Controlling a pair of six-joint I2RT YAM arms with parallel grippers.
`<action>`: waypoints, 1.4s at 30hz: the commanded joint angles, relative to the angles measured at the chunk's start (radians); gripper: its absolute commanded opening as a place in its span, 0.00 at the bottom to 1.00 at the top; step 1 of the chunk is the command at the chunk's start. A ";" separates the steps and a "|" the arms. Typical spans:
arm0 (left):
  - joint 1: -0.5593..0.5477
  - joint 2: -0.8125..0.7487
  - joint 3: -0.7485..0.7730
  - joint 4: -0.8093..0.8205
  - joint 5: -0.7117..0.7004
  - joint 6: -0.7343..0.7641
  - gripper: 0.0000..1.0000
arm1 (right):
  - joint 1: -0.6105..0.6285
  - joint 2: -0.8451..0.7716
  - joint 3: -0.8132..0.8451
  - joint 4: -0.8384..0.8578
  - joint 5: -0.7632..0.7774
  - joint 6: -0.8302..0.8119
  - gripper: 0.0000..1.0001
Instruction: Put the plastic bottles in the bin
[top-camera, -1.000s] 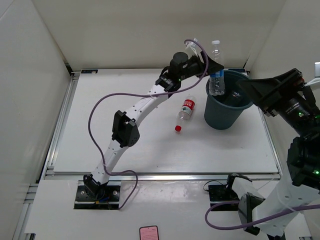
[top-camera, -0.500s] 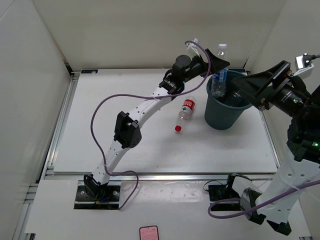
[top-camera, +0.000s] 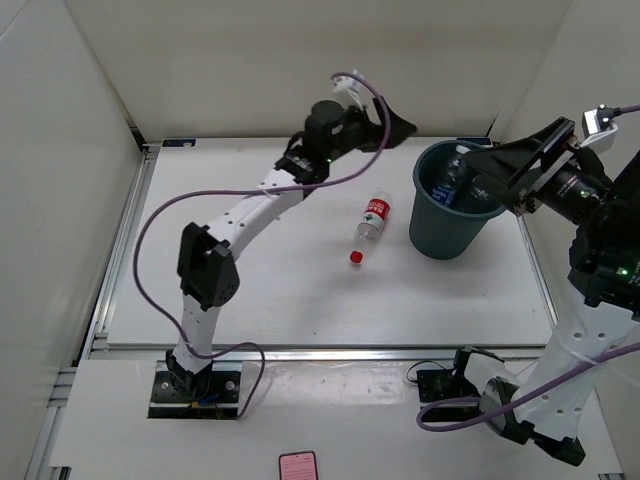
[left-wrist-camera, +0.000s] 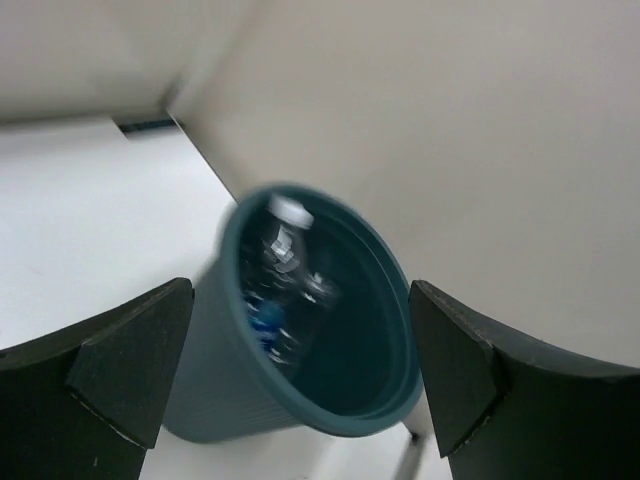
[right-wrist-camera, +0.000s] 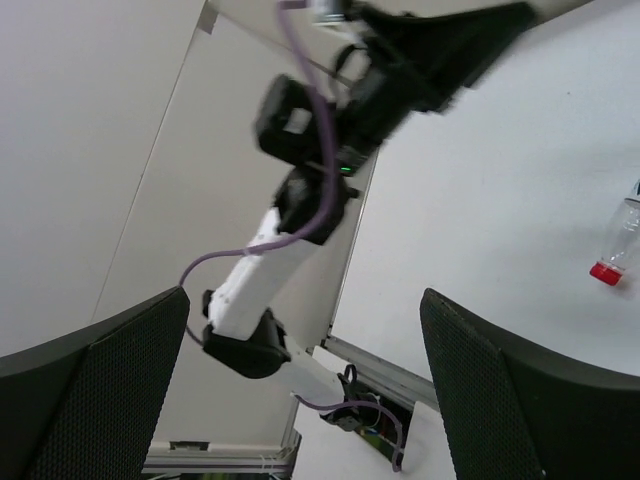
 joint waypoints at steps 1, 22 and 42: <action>0.086 -0.158 -0.105 -0.004 -0.009 0.110 0.99 | -0.004 -0.008 -0.034 0.061 -0.007 -0.009 1.00; 0.111 0.138 -0.248 -0.187 0.100 0.263 0.99 | -0.004 0.074 -0.076 0.136 -0.007 -0.046 1.00; 0.065 0.312 -0.147 -0.205 0.376 0.096 0.63 | -0.004 0.113 -0.065 0.116 -0.034 -0.055 1.00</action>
